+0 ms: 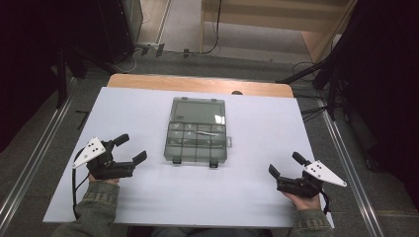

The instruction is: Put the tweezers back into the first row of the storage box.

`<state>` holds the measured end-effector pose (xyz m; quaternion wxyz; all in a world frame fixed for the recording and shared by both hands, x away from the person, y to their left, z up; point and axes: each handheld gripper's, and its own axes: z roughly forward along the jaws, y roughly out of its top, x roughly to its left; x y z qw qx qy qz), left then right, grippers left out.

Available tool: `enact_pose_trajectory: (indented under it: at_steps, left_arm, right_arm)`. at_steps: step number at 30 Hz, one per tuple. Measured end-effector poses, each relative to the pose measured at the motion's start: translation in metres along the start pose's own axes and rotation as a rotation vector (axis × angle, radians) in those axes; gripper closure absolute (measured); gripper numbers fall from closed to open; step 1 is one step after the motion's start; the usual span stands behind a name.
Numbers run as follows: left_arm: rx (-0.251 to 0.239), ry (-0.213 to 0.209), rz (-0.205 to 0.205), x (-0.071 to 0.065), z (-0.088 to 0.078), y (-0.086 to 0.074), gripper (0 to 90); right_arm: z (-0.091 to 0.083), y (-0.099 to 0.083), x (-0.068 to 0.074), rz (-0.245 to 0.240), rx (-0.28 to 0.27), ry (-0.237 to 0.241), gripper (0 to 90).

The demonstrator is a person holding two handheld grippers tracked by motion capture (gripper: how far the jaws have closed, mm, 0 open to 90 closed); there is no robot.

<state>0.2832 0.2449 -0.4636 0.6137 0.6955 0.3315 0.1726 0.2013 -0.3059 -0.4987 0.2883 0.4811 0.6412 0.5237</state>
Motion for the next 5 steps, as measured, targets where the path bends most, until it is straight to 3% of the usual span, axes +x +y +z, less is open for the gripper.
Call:
enact_pose_trajectory:
  at_steps: [5]
  left_arm:
    - [0.000,-0.002,0.000,0.0003,-0.0002,0.0001,5.8]
  right_arm:
    - [-0.0007,0.0008,-0.0002,-0.015,0.006,-0.011,0.0]
